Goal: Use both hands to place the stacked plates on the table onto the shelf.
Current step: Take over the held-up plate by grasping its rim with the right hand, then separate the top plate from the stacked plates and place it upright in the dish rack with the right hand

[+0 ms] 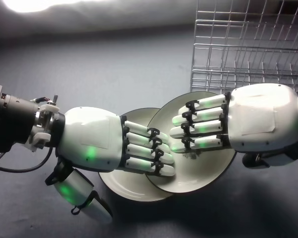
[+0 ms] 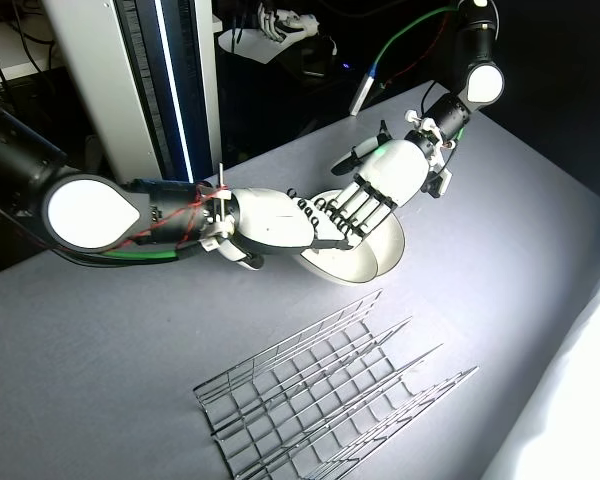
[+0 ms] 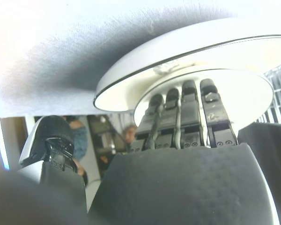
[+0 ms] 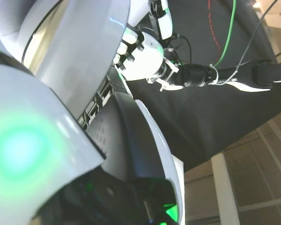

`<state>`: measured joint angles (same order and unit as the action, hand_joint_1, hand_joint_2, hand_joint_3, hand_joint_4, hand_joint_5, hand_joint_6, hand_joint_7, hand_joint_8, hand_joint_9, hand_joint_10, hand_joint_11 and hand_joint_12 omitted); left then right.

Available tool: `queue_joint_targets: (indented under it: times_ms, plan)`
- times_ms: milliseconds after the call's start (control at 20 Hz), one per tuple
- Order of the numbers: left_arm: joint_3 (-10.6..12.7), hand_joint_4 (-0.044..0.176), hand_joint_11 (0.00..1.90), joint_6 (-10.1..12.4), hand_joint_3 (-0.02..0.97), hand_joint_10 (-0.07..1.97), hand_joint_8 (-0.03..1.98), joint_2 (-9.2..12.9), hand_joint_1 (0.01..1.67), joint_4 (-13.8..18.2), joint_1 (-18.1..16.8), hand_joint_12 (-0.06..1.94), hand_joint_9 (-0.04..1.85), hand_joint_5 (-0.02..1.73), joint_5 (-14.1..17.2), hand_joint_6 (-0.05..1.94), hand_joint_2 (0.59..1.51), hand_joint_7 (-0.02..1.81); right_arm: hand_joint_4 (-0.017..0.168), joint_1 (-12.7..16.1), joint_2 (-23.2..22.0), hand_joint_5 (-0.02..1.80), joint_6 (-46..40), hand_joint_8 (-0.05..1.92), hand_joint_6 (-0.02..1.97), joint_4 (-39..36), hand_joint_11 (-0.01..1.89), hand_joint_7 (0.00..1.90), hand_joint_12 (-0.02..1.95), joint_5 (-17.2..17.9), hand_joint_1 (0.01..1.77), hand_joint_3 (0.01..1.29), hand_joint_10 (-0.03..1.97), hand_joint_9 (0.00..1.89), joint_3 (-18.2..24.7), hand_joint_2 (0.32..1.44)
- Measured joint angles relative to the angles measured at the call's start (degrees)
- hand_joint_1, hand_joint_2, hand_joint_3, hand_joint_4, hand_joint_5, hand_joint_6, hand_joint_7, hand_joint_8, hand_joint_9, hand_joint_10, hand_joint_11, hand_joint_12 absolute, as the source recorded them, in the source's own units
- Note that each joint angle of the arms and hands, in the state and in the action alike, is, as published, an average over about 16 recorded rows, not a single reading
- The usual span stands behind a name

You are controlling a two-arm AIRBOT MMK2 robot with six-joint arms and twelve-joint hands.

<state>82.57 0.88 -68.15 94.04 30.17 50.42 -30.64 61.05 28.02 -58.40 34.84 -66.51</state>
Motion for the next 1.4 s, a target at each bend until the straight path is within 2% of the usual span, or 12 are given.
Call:
queue_joint_targets:
  times_ms: [250,500,600,750,1050,1300,1400]
  plan:
    - [0.1,-0.005,0.01,0.0,0.015,0.01,-0.02,-0.1,0.01,0.0,0.0,0.01,0.02,-0.01,0.1,-0.03,1.156,-0.01,0.003,0.4,1.8,0.25,0.4,0.01,0.02,1.0,0.03,0.22,0.67,-0.7,1.18,0.01,0.03,0.19,-1.1,1.01]
    - [0.2,-0.005,0.01,0.1,0.015,0.01,-0.02,0.0,0.01,-0.2,0.0,0.01,0.02,-0.01,0.2,-0.03,1.157,-0.01,-0.001,0.9,2.7,0.47,1.1,0.04,0.05,2.1,0.11,0.46,1.07,-0.7,1.18,0.01,0.1,0.43,-1.6,1.03]
    - [0.2,-0.005,0.01,0.2,0.015,0.01,-0.02,0.2,0.01,-0.4,-0.1,0.01,0.02,-0.01,0.3,-0.03,1.157,-0.01,-0.003,1.0,3.0,0.55,1.3,0.08,0.09,2.5,0.17,0.56,1.2,-0.5,1.19,0.01,0.2,0.53,-1.7,1.03]
    - [-0.1,-0.004,0.01,0.4,0.015,0.01,-0.01,0.9,0.01,-0.6,-0.3,0.01,0.02,-0.01,0.3,-0.03,1.158,-0.01,-0.006,1.2,3.2,0.65,1.7,0.19,0.19,2.9,0.27,0.69,1.37,0.0,1.19,0.01,0.44,0.66,-1.7,1.03]
    - [-1.4,0.001,0.02,1.0,0.015,0.01,0.0,4.2,0.01,-1.9,-2.5,0.01,0.02,-0.01,0.8,-0.01,1.159,0.01,-0.011,1.7,3.3,0.77,2.1,0.43,0.39,3.1,0.46,0.82,1.46,1.2,1.2,0.01,0.91,0.82,-1.8,1.03]
    - [-2.9,0.004,0.02,1.7,0.016,0.01,0.01,8.3,0.01,-2.9,-5.3,0.01,0.02,0.0,1.3,0.0,1.159,0.02,-0.008,2.8,2.9,0.77,2.2,0.63,0.58,3.0,0.53,0.84,1.46,1.9,1.21,0.01,1.25,0.83,-1.5,1.02]
    - [-3.5,0.005,0.02,2.0,0.015,0.01,0.01,10.2,0.01,-2.9,-6.4,0.01,0.02,0.0,1.1,0.01,1.16,0.02,-0.007,3.6,2.7,0.77,2.2,0.69,0.66,3.3,0.53,0.84,1.46,1.9,1.22,0.01,1.32,0.84,-1.2,1.02]
